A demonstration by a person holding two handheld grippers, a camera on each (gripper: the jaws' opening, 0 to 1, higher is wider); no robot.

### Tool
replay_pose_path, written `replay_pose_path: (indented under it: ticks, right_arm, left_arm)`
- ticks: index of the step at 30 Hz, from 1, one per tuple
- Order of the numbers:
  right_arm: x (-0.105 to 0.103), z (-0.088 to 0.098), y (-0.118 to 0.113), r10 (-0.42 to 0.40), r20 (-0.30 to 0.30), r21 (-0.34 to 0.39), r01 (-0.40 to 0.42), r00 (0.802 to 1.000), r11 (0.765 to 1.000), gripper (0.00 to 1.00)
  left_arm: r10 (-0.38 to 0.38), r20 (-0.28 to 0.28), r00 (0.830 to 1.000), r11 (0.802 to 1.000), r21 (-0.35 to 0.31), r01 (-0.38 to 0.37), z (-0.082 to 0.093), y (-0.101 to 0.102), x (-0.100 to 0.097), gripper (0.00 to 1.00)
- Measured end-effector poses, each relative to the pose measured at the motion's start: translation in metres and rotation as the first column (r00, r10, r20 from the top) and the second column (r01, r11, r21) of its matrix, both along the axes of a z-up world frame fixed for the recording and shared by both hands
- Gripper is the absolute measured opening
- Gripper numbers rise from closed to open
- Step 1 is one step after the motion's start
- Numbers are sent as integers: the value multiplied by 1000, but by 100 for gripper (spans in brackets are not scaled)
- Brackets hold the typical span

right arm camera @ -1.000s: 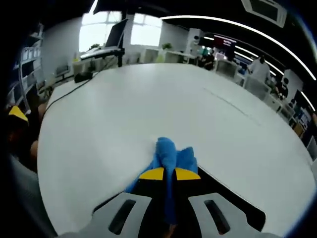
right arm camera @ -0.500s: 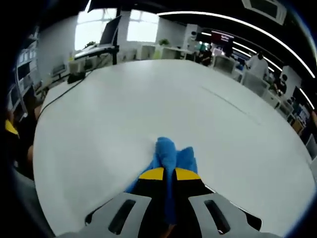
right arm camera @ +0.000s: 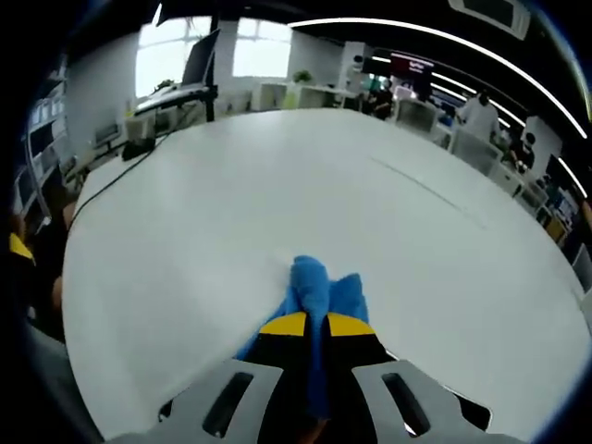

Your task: Wipe the mirror surface with the cleaning cloth until all visible marks leave the cleaned area.

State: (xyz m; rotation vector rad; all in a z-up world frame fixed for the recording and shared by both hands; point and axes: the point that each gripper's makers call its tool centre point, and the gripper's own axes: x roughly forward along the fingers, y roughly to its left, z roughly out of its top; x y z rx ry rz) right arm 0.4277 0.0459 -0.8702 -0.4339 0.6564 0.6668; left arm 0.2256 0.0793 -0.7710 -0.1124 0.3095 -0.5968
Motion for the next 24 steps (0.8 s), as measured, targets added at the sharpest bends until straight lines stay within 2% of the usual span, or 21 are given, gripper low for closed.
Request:
replay_pose_path:
  ticks: [13, 24]
  right_arm:
    - [0, -1, -12, -27, -35, 38, 28, 999, 999, 1]
    - [-2, 0, -23, -26, -39, 20, 26, 999, 999, 1]
  left_arm:
    - [2, 0, 1000, 1000, 1, -2, 0, 0, 1, 95]
    - [9, 0, 1000, 1000, 2, -9, 0, 1, 1, 95]
